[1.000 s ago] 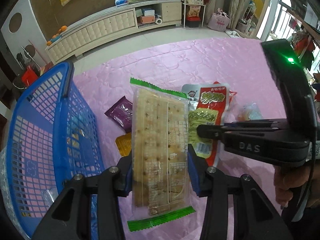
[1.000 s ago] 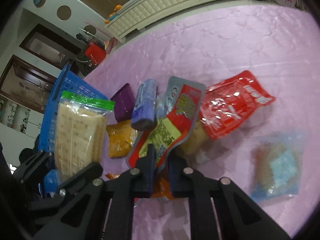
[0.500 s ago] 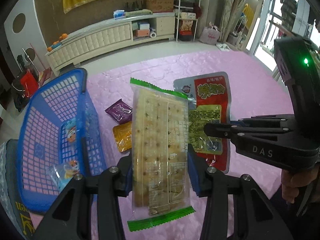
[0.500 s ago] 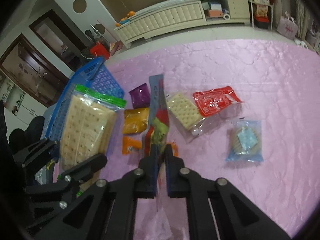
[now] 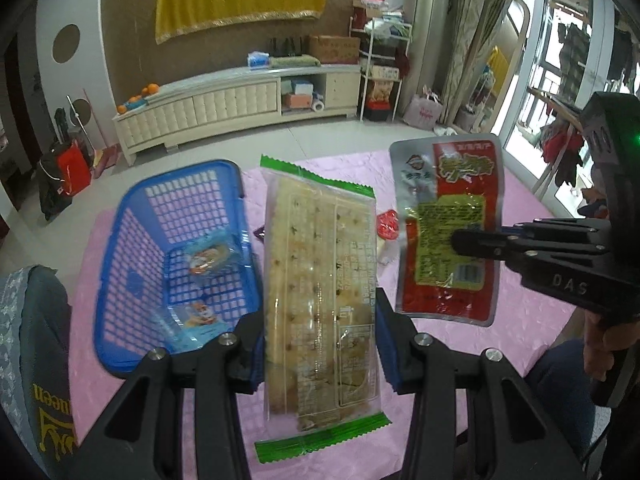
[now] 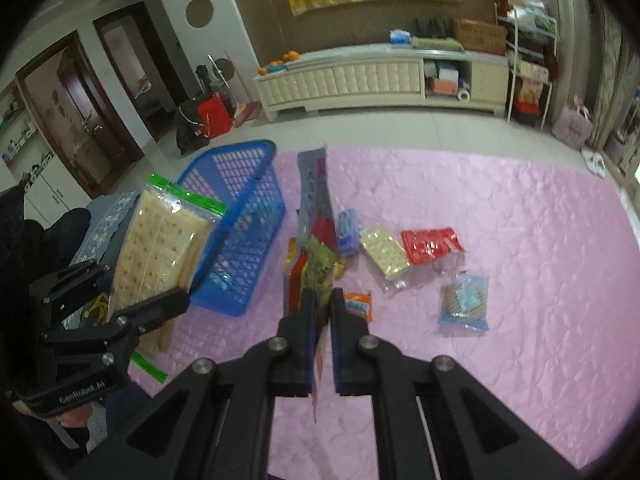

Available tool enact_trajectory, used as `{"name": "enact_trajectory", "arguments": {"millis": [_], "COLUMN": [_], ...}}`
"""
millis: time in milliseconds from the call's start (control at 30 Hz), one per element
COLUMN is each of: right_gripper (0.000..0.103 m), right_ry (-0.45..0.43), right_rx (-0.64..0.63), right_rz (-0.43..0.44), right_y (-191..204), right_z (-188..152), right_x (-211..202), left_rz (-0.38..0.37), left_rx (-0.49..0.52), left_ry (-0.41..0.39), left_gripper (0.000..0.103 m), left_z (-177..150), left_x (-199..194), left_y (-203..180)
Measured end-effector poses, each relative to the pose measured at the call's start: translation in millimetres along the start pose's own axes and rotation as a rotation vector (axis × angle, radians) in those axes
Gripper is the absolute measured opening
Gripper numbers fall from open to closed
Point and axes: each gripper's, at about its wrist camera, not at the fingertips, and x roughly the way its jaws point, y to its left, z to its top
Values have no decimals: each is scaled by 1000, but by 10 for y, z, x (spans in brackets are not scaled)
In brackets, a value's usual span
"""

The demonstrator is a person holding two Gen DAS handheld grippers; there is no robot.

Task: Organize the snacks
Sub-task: 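Lower the red spicy-strip pack into the basket and open the right tool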

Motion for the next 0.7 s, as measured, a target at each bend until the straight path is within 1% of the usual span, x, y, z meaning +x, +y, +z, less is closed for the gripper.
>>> {"name": "enact_trajectory", "arguments": {"millis": [200,367,567,700], "right_gripper": [10,10,10,10], "right_ry": [-50,-83,-104,-100], "right_rx": [-59,-106,-174,-208], "right_rz": [0,13,36,52], "right_y": [297,586,985,1217], "right_z": [134,278,479,606], "right_x": [-219,-310,-222,-58], "left_rz": [18,31,42,63], "left_rx": [-12,-33,-63,-72], "left_ry": [-54,-79,-104,-111], "left_gripper": [42,42,42,42], "left_z": [0,27,91,148], "left_x": [-316,-476,-590,-625], "left_y": [260,465,772,973]}}
